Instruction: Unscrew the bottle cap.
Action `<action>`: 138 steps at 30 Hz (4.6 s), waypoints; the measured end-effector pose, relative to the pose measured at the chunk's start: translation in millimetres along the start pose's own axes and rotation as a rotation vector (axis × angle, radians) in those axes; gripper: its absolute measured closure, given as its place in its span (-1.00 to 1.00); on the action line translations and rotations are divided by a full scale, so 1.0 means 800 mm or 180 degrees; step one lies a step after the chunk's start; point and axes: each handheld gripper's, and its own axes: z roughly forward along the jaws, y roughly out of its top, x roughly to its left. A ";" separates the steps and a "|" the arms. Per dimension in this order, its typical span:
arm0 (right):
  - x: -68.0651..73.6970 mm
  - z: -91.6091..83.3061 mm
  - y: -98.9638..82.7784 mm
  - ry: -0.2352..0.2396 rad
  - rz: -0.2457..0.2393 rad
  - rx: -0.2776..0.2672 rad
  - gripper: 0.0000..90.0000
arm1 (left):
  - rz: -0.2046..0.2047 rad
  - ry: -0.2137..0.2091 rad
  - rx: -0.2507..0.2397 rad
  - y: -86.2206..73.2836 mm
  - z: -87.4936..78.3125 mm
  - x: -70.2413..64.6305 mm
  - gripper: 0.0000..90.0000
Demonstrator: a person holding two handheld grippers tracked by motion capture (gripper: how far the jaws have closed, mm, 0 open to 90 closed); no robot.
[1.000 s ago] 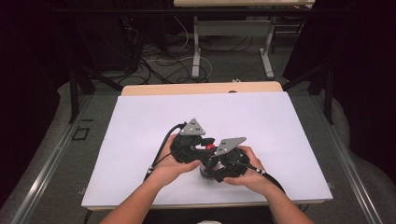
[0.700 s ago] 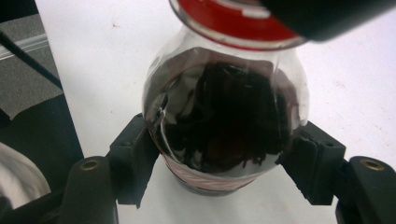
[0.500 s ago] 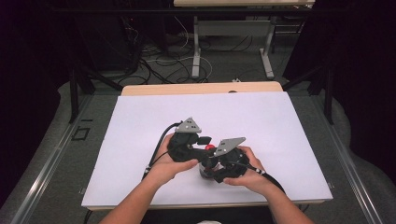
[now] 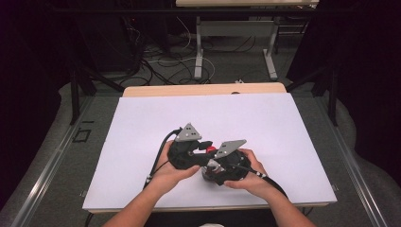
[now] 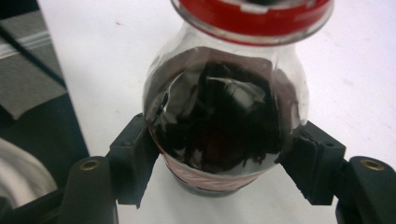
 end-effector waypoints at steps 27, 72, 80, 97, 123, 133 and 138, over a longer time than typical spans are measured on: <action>0.002 -0.001 0.003 -0.0074 0.0066 -0.0004 -0.29 | 0.0006 0.0217 -0.0004 0.000 -0.001 -0.011 0.36; -0.001 -0.004 0.005 0.0082 0.0071 -0.0101 -0.29 | 0.0430 -0.0704 0.0068 0.007 0.005 0.039 0.33; -0.003 0.000 0.004 -0.0136 0.0170 -0.0066 -0.29 | 0.0162 0.0107 -0.0067 0.001 0.011 0.006 0.36; 0.002 -0.003 0.005 0.0058 0.0030 -0.0115 -0.29 | 0.0396 -0.0864 0.0109 0.005 0.009 0.045 0.30; 0.000 -0.001 0.004 -0.0015 0.0097 -0.0142 -0.29 | 0.0326 -0.0554 -0.0080 0.003 0.007 0.034 0.36; -0.002 -0.003 0.003 -0.0030 0.0162 -0.0075 -0.29 | 0.0209 -0.0022 -0.0138 0.006 0.005 0.005 0.11; -0.003 -0.006 0.004 0.0043 0.0126 -0.0116 -0.29 | 0.0232 -0.0379 -0.0089 0.007 -0.004 0.026 0.18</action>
